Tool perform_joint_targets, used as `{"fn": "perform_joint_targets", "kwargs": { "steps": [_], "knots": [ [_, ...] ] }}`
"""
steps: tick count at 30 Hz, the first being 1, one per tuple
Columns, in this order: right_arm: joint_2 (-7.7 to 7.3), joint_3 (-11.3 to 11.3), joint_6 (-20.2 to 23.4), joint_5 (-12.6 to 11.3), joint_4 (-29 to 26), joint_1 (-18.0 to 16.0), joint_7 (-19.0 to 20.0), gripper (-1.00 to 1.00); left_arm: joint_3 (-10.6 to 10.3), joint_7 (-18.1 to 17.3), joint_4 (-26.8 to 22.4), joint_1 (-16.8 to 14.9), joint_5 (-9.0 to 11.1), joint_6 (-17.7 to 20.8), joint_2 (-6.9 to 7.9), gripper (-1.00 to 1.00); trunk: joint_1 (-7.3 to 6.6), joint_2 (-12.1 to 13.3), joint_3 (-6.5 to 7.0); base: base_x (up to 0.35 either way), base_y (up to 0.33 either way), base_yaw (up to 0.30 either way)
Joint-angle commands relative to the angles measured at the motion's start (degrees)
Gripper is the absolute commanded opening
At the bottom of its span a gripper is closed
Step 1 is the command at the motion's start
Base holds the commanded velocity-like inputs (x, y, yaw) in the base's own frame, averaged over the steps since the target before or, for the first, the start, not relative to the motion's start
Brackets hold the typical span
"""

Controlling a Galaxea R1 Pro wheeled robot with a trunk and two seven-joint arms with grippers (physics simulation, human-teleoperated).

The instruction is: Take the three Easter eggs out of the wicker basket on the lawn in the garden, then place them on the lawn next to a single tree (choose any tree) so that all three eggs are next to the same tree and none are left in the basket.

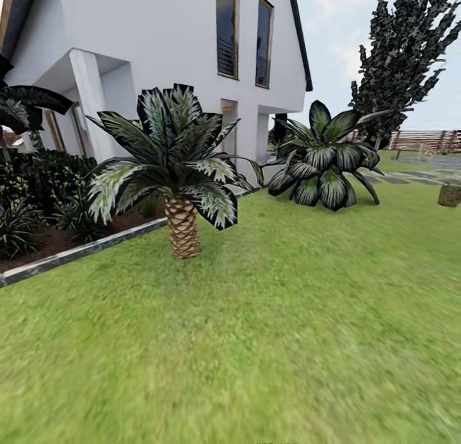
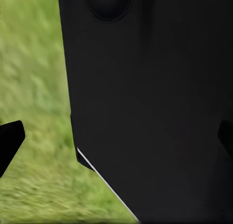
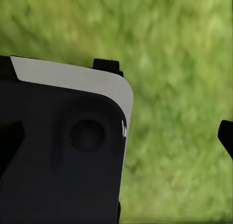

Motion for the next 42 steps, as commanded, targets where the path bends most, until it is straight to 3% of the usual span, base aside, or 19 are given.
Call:
{"fn": "perform_joint_targets", "kwargs": {
  "steps": [1, 42],
  "knots": [
    [-0.01, 0.1, -0.2, 0.6, 0.1, 0.0, 0.0, 1.00, 0.0, 0.0, 0.0, 0.0, -0.1, -0.1, 0.07, 1.00, 0.00, 0.0, -0.04, 0.000, 0.000, -0.270],
    [-0.02, 0.0, -0.2, 0.4, 0.1, 0.0, 0.0, 1.00, 0.1, 0.1, -0.3, 0.0, 0.2, -0.4, 0.33, 1.00, 0.00, 0.0, -0.04, 0.000, 0.000, -0.270]
  ]
}}
